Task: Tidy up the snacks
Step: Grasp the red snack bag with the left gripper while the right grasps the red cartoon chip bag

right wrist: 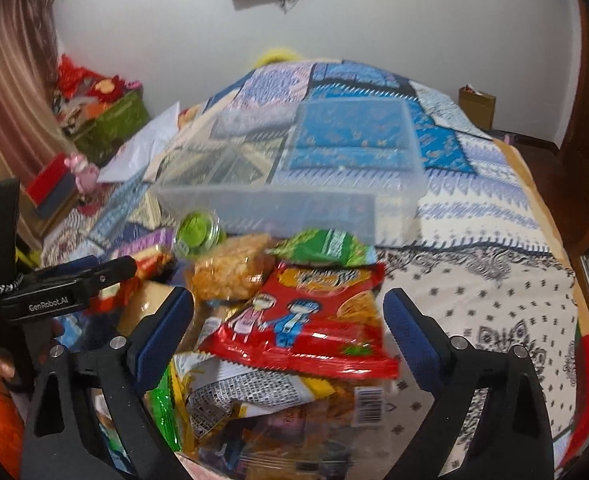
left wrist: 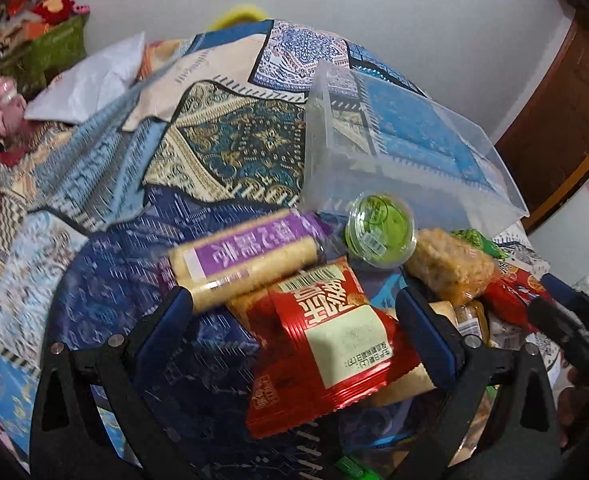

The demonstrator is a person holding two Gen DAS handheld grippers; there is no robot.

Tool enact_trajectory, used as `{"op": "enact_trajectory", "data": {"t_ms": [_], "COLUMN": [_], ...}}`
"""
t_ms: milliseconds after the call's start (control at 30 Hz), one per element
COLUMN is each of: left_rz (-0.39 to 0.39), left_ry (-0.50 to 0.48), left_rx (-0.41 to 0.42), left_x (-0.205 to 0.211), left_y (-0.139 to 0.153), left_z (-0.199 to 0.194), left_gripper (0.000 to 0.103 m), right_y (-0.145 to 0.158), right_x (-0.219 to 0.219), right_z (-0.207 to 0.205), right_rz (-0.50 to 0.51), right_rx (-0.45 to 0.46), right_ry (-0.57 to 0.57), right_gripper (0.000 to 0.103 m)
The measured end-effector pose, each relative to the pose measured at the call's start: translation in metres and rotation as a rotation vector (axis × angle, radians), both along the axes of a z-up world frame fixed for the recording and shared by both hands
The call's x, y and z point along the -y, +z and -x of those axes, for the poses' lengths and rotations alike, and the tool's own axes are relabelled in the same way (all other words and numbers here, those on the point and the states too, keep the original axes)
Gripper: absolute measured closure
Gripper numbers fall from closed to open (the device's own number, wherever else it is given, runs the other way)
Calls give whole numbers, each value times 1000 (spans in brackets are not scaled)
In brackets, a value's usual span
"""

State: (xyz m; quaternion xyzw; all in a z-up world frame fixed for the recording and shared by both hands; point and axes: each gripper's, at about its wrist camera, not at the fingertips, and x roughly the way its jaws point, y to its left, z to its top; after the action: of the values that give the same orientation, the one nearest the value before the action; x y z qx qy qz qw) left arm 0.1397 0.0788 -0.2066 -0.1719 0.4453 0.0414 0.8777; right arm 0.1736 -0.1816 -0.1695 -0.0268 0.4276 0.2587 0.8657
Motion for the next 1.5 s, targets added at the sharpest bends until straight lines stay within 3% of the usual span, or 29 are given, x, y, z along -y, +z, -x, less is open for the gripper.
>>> {"op": "enact_trajectory", "data": {"t_ms": [267,367,567,600,800,1000,1033,1100,1400,1433,1467,1500], "left_rz": [81,86,118,114,70,12,7,-8,-45,-50,-54,-58], "left_ry": [-19,-63,-51,-51,-54,-62,-62,-64,-92,-96,-99,-102], "left_rx": [-31,-49,-36,-33,-20,24,34,53,137,147,153,159], "left_x": [6,17,16,17,22,29,30,32,45,46,48,50], "left_y": [-12,-17,-17,-16,-10,7,11,18,51,54,56,58], "left_z": [-5,-9,-9,-8,-2,10,12,16,24,25,26,27], "left_gripper": [0,6,15,19,21,21,21,21,21,21,21,21], "right_y": [-8,-7,-8,-9,-14,-14,-13,-10,-2,-1,-1,-1], "right_x": [11,15,16,16,9,14,15,18,34,36,39,43], "right_z": [-5,-4,-6,-6,-10,-9,-8,-7,-1,-1,-3,-5], "right_rz": [-5,4,19,21,51,55,54,58,36,35,40,23], "right_rx": [-47,-41,-57,-62,-63,-37,-30,-26,-21,-19,-31,-41], "right_ry": [-23,-36,-32,-30,-14,-22,-24,-28,-30,-38,-45,-45], "right_gripper": [9,10,15,15,13,20,24,50,60,72,94,94]}}
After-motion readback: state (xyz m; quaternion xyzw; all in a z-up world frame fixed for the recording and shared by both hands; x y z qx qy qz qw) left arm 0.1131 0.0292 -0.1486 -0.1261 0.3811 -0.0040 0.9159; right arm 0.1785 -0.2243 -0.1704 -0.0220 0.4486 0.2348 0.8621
